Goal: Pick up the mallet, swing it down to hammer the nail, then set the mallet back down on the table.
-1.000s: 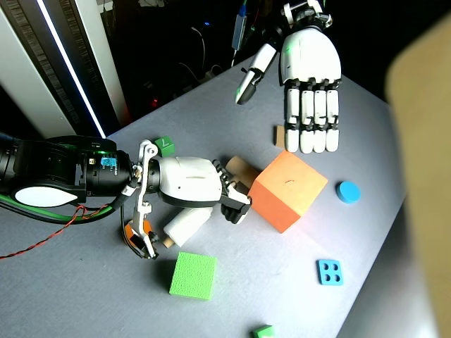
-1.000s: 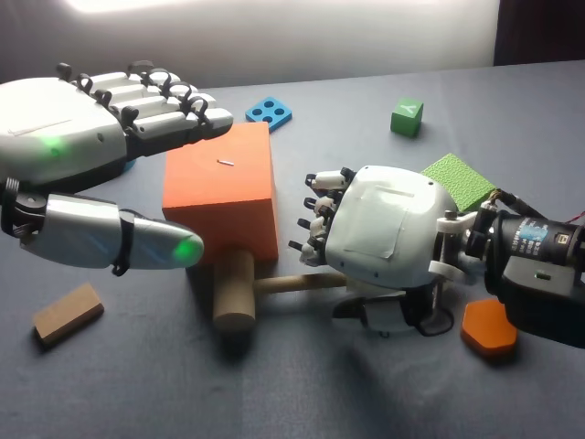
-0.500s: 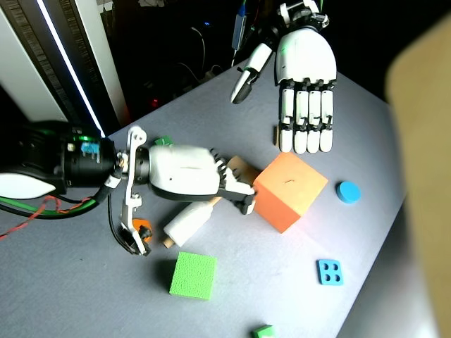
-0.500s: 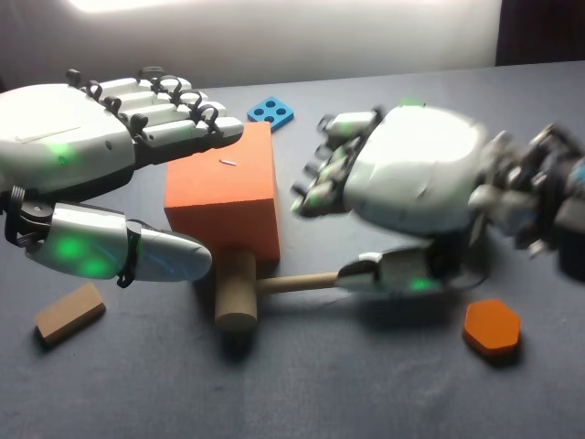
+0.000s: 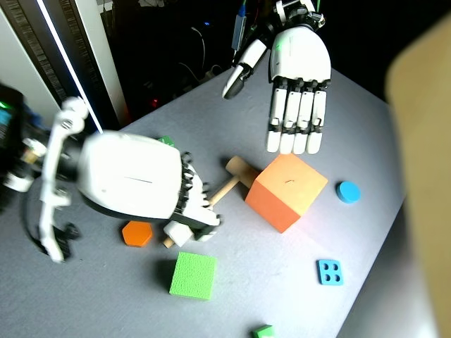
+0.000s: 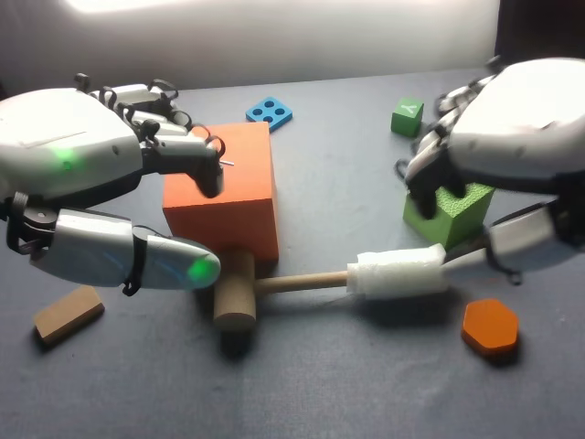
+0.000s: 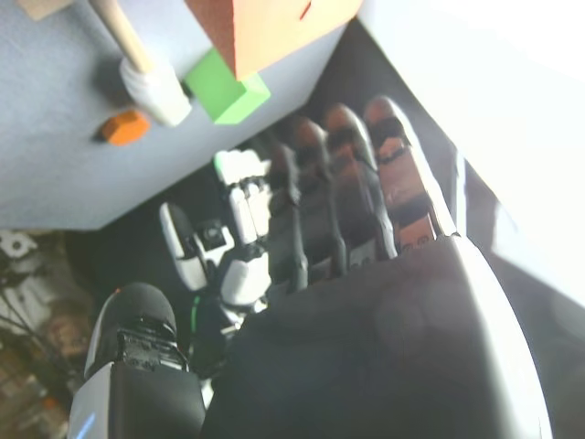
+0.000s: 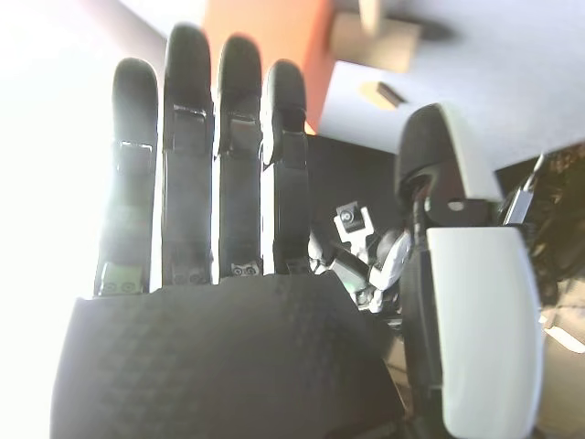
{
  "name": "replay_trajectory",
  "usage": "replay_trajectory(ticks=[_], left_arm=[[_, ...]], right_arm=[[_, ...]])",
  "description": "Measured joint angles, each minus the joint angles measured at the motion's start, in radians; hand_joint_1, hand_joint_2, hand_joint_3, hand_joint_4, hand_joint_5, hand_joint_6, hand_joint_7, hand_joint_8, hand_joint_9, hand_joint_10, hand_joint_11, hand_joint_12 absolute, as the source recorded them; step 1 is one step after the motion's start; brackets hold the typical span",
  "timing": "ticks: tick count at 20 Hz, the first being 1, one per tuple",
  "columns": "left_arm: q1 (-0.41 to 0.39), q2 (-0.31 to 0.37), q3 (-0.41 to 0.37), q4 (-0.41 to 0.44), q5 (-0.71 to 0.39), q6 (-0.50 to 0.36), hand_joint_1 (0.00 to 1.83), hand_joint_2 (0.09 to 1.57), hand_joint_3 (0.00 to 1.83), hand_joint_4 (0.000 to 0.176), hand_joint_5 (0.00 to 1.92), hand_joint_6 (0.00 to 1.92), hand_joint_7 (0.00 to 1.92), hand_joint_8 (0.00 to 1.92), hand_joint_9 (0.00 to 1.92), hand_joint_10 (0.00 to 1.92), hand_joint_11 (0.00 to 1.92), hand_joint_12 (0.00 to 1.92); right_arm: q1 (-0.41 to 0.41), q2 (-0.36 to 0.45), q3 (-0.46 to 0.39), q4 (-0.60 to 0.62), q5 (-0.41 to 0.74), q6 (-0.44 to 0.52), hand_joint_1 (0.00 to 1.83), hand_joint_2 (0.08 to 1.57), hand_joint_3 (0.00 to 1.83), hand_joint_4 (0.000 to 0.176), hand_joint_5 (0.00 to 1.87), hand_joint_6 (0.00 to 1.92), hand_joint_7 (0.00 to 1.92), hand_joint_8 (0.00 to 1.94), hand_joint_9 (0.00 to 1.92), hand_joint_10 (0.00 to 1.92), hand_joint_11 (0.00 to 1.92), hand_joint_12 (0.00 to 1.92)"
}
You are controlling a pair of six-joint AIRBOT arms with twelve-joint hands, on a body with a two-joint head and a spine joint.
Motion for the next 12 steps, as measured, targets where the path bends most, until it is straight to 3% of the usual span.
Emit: replay_trajectory(ticks=[2, 3, 4, 5, 6, 7, 8, 9, 10, 11, 12], left_arm=[[0.0, 0.003, -0.001, -0.006, -0.001, 0.0, 0.0, 1.17, 0.01, 0.0, 0.53, 1.92, 0.5, 1.92, 0.52, 1.92, 0.61, 1.92], [0.002, 0.004, -0.001, -0.005, 0.0, 0.0, 0.0, 1.2, 0.01, 0.0, 1.1, 1.92, 1.11, 1.92, 1.04, 1.92, 1.1, 1.92], [0.002, 0.003, -0.001, -0.004, -0.002, 0.0, 0.15, 1.19, 0.0, 0.0, 1.45, 1.92, 1.49, 1.92, 1.45, 1.92, 1.48, 1.92], [0.002, 0.003, 0.001, 0.001, -0.002, 0.0, 0.17, 1.18, 0.0, 0.044, 1.51, 1.92, 1.62, 1.92, 1.59, 1.92, 1.61, 1.92], [0.002, 0.003, 0.004, 0.005, 0.0, -0.001, 0.17, 1.18, 0.0, 0.044, 1.51, 1.92, 1.62, 1.92, 1.59, 1.92, 1.61, 1.92], [0.002, 0.003, 0.007, 0.008, 0.003, 0.0, 0.12, 1.19, 0.0, 0.129, 1.5, 1.92, 1.64, 1.92, 1.66, 1.92, 1.67, 1.92], [0.002, 0.004, 0.007, 0.005, 0.01, 0.0, 0.12, 1.19, 0.0, 0.129, 1.5, 1.92, 1.64, 1.92, 1.66, 1.92, 1.67, 1.92], [0.002, 0.004, 0.007, 0.001, 0.014, 0.0, 0.79, 1.39, 0.05, 0.167, 1.43, 1.92, 1.58, 1.92, 1.65, 1.92, 1.73, 1.92], [-0.002, 0.005, 0.004, 0.002, 0.021, 0.0, 0.79, 1.39, 0.05, 0.167, 1.43, 1.92, 1.58, 1.92, 1.65, 1.92, 1.73, 1.92], [-0.012, 0.004, -0.003, 0.002, 0.024, -0.003, 1.14, 1.43, 0.07, 0.176, 1.59, 1.92, 1.6, 1.92, 1.66, 1.92, 1.74, 1.92], [-0.021, 0.003, -0.007, 0.006, 0.025, 0.006, 1.07, 1.42, 0.07, 0.176, 1.56, 1.92, 1.58, 1.92, 1.63, 1.92, 1.7, 1.92]], right_arm=[[0.008, 0.044, -0.019, 0.002, -0.013, 0.028, 0.75, 1.02, 0.0, 0.0, 0.44, 1.92, 0.52, 1.94, 0.63, 1.92, 0.85, 1.92], [-0.008, 0.049, -0.019, -0.001, -0.006, 0.028, 0.61, 1.04, 0.0, 0.0, 0.75, 1.92, 0.84, 1.94, 0.9, 1.92, 1.05, 1.92], [-0.013, 0.049, -0.019, -0.005, -0.003, 0.027, 0.5, 1.06, 0.0, 0.0, 1.17, 1.92, 1.36, 1.94, 1.43, 1.92, 1.53, 1.92], [-0.025, 0.048, -0.021, 0.0, 0.008, 0.028, 0.42, 1.07, 0.01, 0.0, 1.43, 1.92, 1.6, 1.94, 1.67, 1.92, 1.74, 1.92], [-0.031, 0.045, -0.022, 0.001, 0.016, 0.031, 0.42, 1.07, 0.01, 0.0, 1.43, 1.92, 1.6, 1.94, 1.67, 1.92, 1.74, 1.92], [-0.038, 0.043, -0.024, 0.002, 0.023, 0.032, 0.38, 1.09, 0.01, 0.0, 1.55, 1.92, 1.7, 1.94, 1.77, 1.92, 1.82, 1.92], [-0.038, 0.042, -0.025, 0.002, 0.026, 0.034, 0.38, 1.09, 0.01, 0.0, 1.55, 1.92, 1.7, 1.94, 1.77, 1.92, 1.82, 1.92], [-0.038, 0.042, -0.026, 0.001, 0.034, 0.034, 0.76, 1.35, 0.04, 0.0, 1.53, 1.92, 1.72, 1.94, 1.8, 1.92, 1.88, 1.92], [-0.037, 0.042, -0.027, 0.001, 0.045, 0.035, 0.76, 1.35, 0.04, 0.0, 1.53, 1.92, 1.72, 1.94, 1.8, 1.92, 1.88, 1.92], [-0.038, 0.042, -0.029, 0.004, 0.056, 0.041, 1.04, 1.47, 0.02, 0.165, 1.52, 1.92, 1.73, 1.94, 1.82, 1.92, 1.92, 1.92], [-0.038, 0.041, -0.029, -0.003, 0.058, 0.036, 1.01, 1.46, 0.01, 0.174, 1.52, 1.92, 1.71, 1.94, 1.81, 1.92, 1.9, 1.92]])
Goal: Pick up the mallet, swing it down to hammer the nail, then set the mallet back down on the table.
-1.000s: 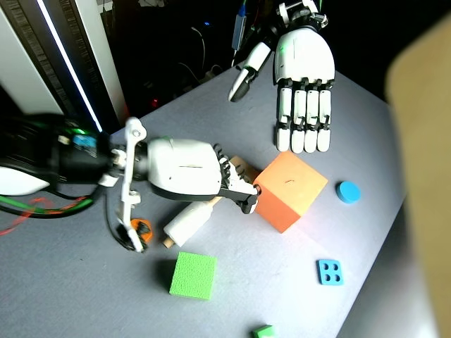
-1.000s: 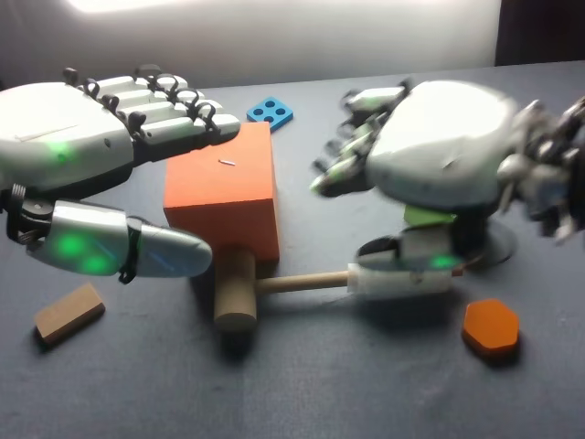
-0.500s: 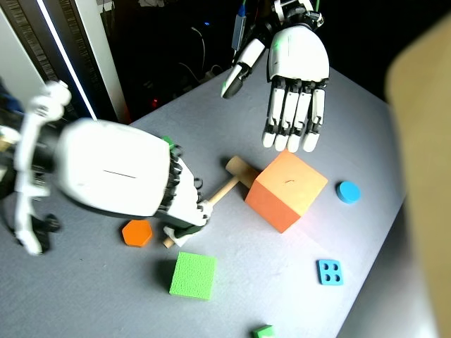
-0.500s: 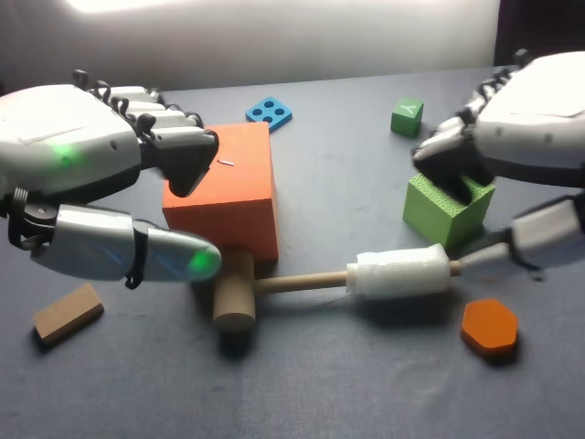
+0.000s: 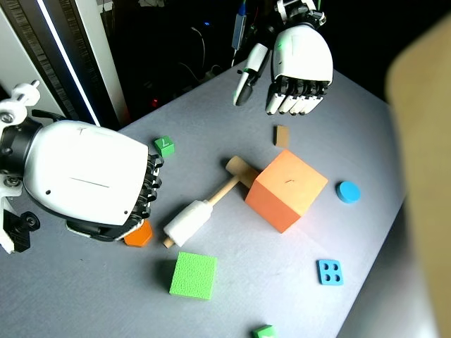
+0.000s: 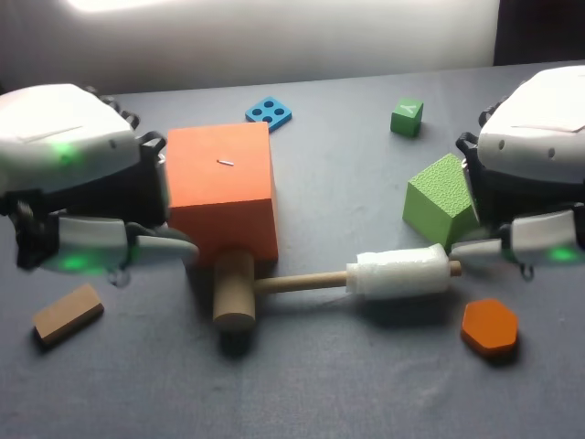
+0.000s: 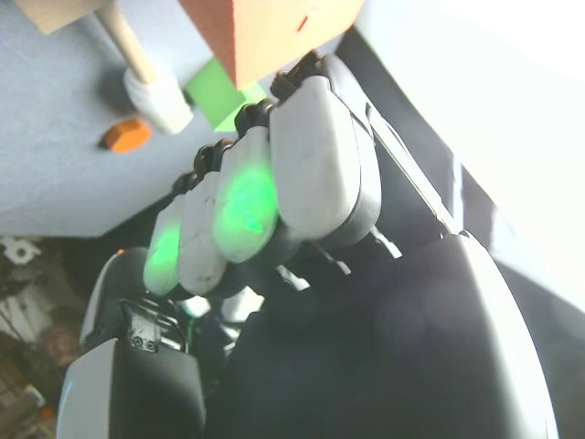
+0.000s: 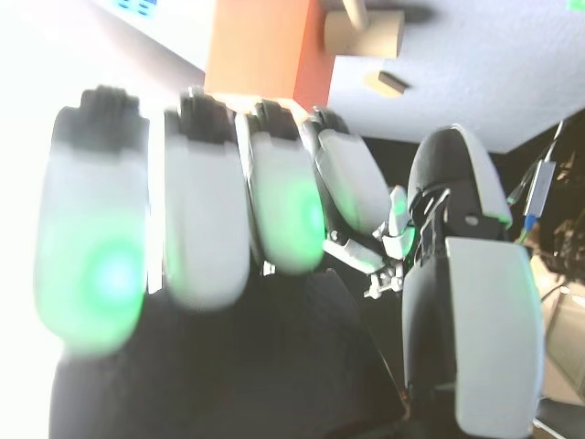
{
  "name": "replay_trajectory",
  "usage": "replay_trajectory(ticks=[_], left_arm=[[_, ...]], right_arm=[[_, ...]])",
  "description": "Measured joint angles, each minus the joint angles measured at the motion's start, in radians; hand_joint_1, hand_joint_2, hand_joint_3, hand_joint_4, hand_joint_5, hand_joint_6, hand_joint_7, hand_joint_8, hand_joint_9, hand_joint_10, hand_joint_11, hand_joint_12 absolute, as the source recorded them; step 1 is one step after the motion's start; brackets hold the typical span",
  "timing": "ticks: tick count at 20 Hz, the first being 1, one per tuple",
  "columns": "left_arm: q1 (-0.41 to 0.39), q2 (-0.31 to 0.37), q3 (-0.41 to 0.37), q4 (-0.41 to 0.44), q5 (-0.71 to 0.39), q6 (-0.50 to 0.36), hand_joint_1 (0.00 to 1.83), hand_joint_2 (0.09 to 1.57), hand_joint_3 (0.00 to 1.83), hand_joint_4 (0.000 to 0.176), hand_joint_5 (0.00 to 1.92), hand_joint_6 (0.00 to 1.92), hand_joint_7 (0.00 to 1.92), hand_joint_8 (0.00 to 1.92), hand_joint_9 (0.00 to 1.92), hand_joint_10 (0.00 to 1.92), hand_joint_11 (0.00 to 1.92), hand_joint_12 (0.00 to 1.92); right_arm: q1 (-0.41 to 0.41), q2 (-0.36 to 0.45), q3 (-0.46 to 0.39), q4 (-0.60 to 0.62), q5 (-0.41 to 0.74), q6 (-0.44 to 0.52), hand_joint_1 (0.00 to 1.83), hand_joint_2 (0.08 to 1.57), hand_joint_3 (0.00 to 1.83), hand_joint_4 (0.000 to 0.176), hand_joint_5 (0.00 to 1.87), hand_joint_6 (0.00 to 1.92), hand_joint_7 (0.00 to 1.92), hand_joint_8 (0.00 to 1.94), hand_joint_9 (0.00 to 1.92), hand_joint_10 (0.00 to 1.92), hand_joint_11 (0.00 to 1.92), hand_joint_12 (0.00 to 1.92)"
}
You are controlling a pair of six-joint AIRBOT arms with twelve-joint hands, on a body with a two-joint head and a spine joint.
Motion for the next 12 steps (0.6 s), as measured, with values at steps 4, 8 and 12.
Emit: replay_trajectory(ticks=[4, 8, 12], left_arm=[[-0.023, -0.001, -0.019, -0.007, 0.005, 0.001, 0.88, 1.45, 0.08, 0.176, 1.44, 1.92, 1.52, 1.92, 1.53, 1.92, 1.51, 1.92], [-0.042, -0.005, -0.043, -0.006, 0.01, 0.005, 0.78, 1.45, 0.02, 0.176, 1.3, 1.92, 1.44, 1.92, 1.5, 1.92, 1.58, 1.92], [-0.052, -0.005, -0.051, -0.006, 0.018, 0.006, 0.98, 1.47, 0.01, 0.176, 1.3, 1.92, 1.47, 1.92, 1.5, 1.92, 1.5, 1.92]], right_arm=[[-0.004, -0.003, 0.0, 0.002, 0.027, -0.01, 0.96, 1.46, 0.01, 0.161, 1.54, 1.92, 1.7, 1.94, 1.79, 1.92, 1.86, 1.92], [-0.019, -0.005, 0.0, 0.003, 0.06, -0.046, 0.97, 1.49, 0.02, 0.176, 1.57, 1.92, 1.73, 1.94, 1.82, 1.92, 1.88, 1.92], [-0.055, -0.005, 0.0, 0.004, 0.129, -0.109, 0.96, 1.49, 0.01, 0.174, 1.56, 1.92, 1.74, 1.94, 1.83, 1.92, 1.88, 1.92]])
